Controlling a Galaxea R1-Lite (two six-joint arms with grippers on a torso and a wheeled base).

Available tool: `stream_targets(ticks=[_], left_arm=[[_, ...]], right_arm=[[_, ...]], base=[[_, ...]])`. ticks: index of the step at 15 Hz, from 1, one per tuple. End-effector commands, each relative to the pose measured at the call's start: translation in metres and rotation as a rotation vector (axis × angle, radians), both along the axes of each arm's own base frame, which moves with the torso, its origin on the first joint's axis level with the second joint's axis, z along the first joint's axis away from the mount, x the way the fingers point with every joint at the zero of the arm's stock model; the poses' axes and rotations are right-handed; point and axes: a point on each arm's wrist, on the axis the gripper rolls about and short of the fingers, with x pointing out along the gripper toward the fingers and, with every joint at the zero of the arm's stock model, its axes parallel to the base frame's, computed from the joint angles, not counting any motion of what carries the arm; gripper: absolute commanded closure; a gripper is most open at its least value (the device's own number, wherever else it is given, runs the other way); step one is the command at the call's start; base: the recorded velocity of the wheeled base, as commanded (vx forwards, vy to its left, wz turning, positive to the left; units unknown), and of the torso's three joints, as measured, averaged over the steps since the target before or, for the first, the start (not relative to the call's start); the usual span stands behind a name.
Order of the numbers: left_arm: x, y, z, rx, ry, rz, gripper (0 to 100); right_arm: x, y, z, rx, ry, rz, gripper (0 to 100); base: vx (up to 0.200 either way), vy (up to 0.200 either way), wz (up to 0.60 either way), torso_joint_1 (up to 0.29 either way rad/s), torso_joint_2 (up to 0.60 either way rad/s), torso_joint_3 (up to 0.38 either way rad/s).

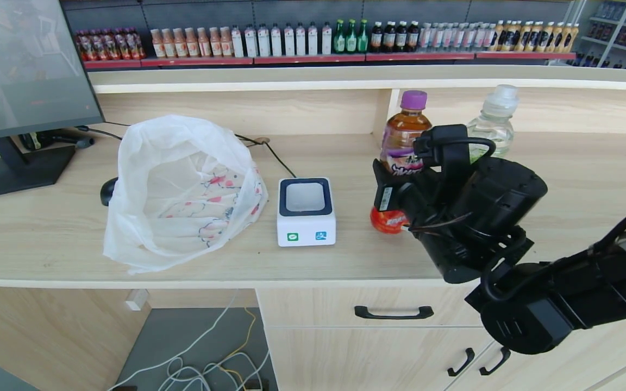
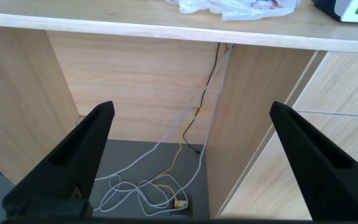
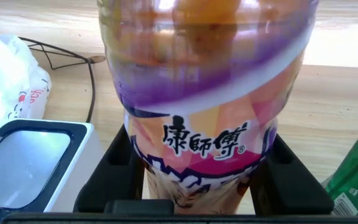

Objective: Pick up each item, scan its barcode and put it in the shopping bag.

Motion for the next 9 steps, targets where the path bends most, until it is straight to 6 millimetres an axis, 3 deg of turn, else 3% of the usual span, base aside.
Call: stream_targets(ticks=[1,6,9], left_arm=[[0.0,0.0,0.0,0.0,-0.001,0.0,0],[0.0,0.0,0.0,0.0,-0.001,0.0,0],[0.0,0.0,0.0,0.0,-0.001,0.0,0]], right_arm=[[-0.022,-0.007,0.016,0.019,-0.025,0.023,100],[-0.062,-0.021,0.03,0.029,-0.039,0.068,100],[-0.093,-0.039,0.023,-0.007,-0.01,0.095,100]], base=[[0.0,0.0,0.0,0.0,0.0,0.0],[0.0,0.0,0.0,0.0,0.0,0.0],[0.0,0.0,0.0,0.0,0.0,0.0]])
